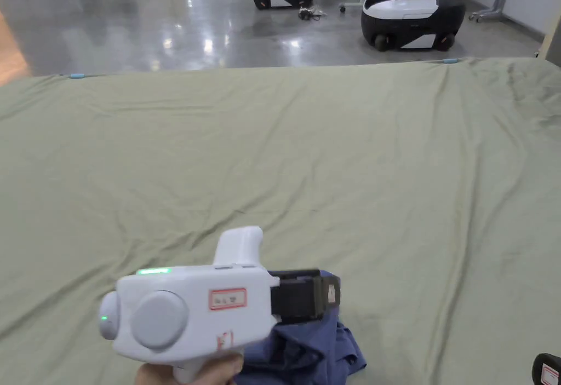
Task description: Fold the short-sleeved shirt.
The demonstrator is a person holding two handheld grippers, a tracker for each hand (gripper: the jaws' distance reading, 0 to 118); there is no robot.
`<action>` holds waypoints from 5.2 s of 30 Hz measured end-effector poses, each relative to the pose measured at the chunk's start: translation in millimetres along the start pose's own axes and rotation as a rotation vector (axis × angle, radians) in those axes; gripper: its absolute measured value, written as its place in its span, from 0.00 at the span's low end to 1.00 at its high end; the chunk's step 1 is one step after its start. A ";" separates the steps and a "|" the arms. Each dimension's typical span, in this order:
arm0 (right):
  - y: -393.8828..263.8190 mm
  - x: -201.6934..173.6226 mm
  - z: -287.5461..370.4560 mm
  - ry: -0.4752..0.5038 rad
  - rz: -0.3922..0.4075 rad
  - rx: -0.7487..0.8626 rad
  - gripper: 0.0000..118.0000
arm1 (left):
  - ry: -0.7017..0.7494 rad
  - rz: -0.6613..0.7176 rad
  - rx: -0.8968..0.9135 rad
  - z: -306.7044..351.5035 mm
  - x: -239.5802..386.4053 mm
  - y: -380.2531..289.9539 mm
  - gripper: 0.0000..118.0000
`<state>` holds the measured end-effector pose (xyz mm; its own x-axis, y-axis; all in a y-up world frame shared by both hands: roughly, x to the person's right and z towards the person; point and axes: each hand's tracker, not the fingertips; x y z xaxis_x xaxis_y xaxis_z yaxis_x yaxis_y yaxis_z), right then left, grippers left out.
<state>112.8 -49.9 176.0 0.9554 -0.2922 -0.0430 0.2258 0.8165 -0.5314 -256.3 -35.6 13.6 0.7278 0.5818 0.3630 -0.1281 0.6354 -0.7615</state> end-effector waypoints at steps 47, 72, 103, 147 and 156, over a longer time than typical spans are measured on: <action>-1.1 -114.5 -202.7 0.241 0.119 -0.469 0.00 | -0.193 0.566 -0.044 25.8 -190.3 -33.2 0.66; 39.5 -76.1 -130.2 0.349 -0.030 -0.277 0.00 | 0.267 0.519 0.251 303.6 -280.0 14.2 0.24; 92.3 -87.7 -53.8 0.132 0.330 0.112 0.00 | 0.573 -0.402 0.681 245.7 15.9 28.9 0.39; 71.9 -97.3 -11.4 0.098 0.318 0.348 0.00 | 0.571 -0.462 0.772 215.5 65.7 -43.1 0.25; 81.2 -100.4 9.0 0.184 0.278 0.467 0.88 | 0.550 -0.453 0.869 227.1 74.6 -47.5 0.54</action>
<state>36.9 50.2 144.7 0.9513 -0.0826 -0.2970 0.0707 0.9962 -0.0506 -348.9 92.9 198.7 0.9973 0.0408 0.0616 -0.0464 0.9947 0.0920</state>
